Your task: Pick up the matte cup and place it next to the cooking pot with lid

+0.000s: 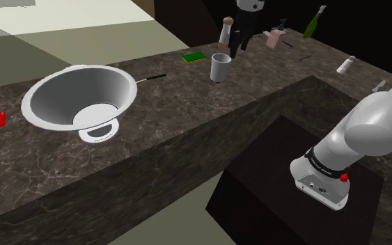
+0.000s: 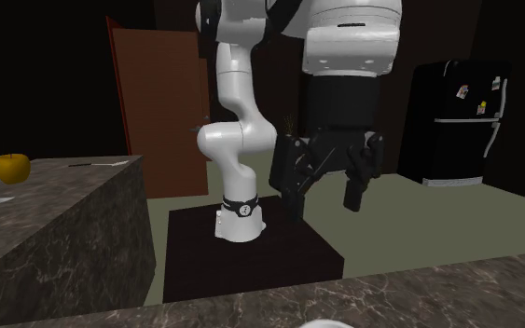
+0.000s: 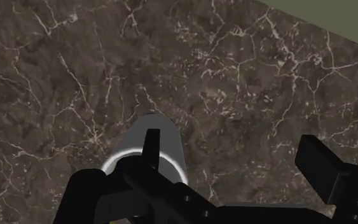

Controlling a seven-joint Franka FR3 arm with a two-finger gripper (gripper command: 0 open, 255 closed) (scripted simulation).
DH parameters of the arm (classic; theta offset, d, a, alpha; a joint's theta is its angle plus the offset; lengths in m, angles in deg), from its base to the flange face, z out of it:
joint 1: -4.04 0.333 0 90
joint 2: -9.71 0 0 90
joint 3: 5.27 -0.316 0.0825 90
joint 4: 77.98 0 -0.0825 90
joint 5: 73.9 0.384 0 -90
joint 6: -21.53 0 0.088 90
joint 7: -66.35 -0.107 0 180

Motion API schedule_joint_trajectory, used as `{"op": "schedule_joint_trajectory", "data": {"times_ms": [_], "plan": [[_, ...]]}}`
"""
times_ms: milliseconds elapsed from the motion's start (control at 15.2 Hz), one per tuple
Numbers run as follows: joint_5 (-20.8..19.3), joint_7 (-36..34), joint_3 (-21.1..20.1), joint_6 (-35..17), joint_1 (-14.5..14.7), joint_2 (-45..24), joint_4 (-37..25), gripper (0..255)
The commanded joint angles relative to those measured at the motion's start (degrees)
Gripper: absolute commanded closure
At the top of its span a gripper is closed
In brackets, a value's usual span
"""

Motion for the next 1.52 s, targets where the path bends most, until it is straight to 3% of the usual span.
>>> {"op": "schedule_joint_trajectory", "data": {"times_ms": [0,528,1056,1452], "plan": [[-0.63,-0.36,-0.15,-1.38,-0.01,-4.62,-3.18,0],[-3.25,-1.61,-0.14,-5.28,0.12,-22.09,-16.31,0],[-3.53,-1.78,0.09,-10.57,-0.09,-24.25,-13.19,0],[-3.53,-1.78,0.09,-10.56,-0.09,-24.26,-13.21,0]]}}
